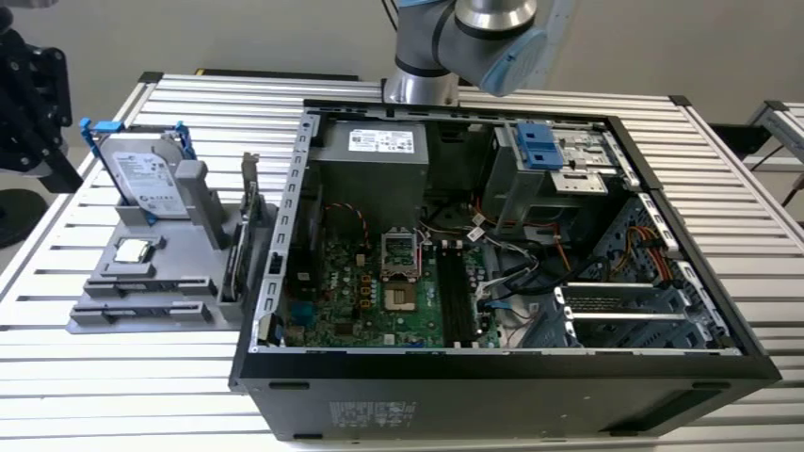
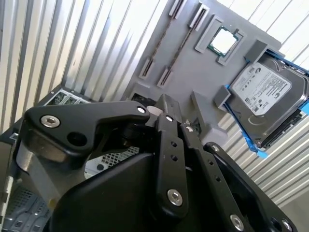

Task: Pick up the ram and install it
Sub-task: 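Pick up the ram and move it above insertion slot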

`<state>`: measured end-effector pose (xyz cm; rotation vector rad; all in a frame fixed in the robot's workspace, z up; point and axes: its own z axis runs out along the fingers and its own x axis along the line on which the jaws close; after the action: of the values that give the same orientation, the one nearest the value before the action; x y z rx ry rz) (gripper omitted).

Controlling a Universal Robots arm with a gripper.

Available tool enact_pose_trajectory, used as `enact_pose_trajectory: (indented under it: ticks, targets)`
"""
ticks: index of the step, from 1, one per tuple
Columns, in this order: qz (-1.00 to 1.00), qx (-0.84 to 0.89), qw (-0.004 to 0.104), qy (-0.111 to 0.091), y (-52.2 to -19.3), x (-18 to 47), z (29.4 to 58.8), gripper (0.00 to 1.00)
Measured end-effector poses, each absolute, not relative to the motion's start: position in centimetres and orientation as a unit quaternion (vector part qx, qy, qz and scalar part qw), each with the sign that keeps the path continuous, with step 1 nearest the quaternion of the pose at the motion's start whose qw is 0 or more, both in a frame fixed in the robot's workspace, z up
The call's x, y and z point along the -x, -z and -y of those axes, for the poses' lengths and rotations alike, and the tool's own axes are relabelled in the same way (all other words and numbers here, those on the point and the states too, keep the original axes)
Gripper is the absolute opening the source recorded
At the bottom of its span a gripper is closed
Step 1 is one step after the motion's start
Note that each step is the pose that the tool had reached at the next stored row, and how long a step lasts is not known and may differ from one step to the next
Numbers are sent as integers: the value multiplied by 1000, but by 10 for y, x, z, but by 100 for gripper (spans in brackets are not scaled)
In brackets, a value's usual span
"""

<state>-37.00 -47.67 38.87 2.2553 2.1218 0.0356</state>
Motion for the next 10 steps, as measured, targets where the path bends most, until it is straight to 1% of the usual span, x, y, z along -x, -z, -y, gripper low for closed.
enact_pose_trajectory:
  ticks: [10]
  targets:
    - [-649,-760,23,-10,-389,370,477,0]
